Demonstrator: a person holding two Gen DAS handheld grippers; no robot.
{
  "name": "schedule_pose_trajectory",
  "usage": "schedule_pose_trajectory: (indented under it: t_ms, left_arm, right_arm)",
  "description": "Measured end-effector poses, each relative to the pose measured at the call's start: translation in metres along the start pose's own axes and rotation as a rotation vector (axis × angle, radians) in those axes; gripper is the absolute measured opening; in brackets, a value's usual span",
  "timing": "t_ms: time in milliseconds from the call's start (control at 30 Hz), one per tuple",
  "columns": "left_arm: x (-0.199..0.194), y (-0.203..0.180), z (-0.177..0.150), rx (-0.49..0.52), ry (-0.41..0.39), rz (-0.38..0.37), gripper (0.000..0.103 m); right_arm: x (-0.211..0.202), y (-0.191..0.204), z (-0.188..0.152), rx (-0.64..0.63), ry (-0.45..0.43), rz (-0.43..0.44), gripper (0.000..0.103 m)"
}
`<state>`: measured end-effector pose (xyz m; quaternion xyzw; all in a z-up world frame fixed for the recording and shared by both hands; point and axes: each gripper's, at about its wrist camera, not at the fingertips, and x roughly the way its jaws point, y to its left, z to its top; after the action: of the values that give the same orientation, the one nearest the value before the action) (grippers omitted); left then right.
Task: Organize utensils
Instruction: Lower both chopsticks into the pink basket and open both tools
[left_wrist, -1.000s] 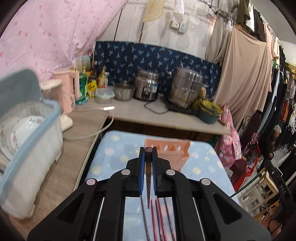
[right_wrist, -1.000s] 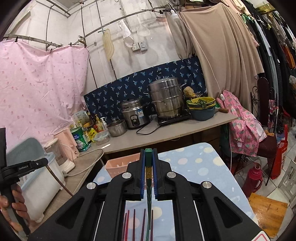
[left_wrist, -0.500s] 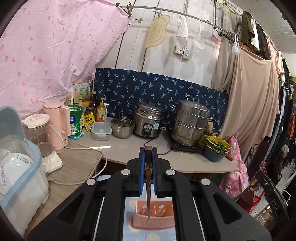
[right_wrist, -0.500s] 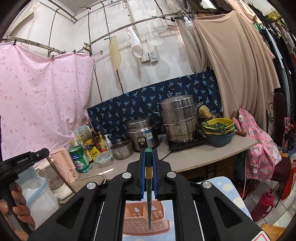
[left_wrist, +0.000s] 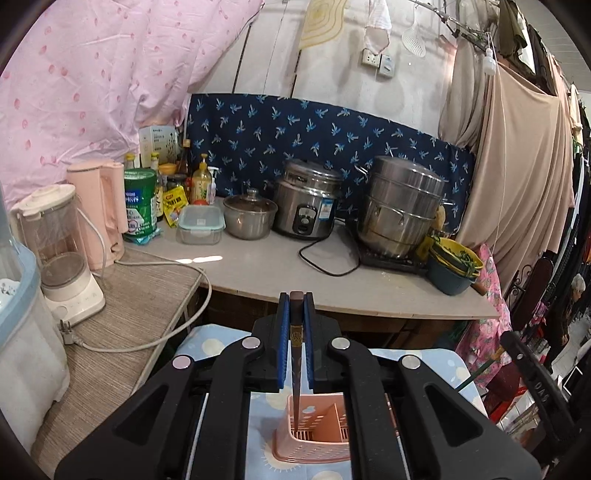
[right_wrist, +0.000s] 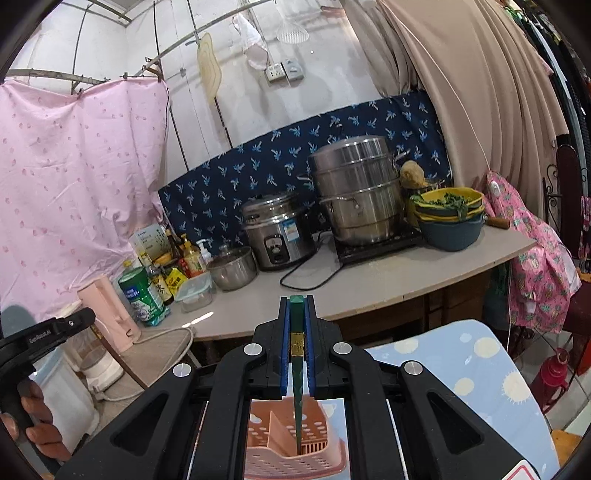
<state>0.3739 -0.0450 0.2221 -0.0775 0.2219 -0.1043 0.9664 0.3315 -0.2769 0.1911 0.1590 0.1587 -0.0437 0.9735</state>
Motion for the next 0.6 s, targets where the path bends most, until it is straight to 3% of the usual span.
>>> schedule_pose_trajectory:
  t_ms: [267,400,500,600]
  left_arm:
    - [0.013,0.008,-0.020,0.026,0.034,0.003,0.008]
    - [0.009,0.015,-0.026,0.019,0.045,0.012,0.025]
    - [-0.003,0.017,-0.029,0.022,0.032,0.019,0.040]
    - [-0.018,0.018,-0.032,0.033,0.030,0.017,0.045]
  right_arm:
    - [0.011,-0.009,-0.024,0.003,0.045,-0.043,0.013]
    - [-0.004,-0.016,-0.023,0.028,0.021,-0.046,0.030]
    - [-0.024,-0.015,-0.021,0.008,-0.003,-0.047,0.033]
    - [-0.046,-0.013,-0.020,-0.012,-0.025,-0.047,0.041]
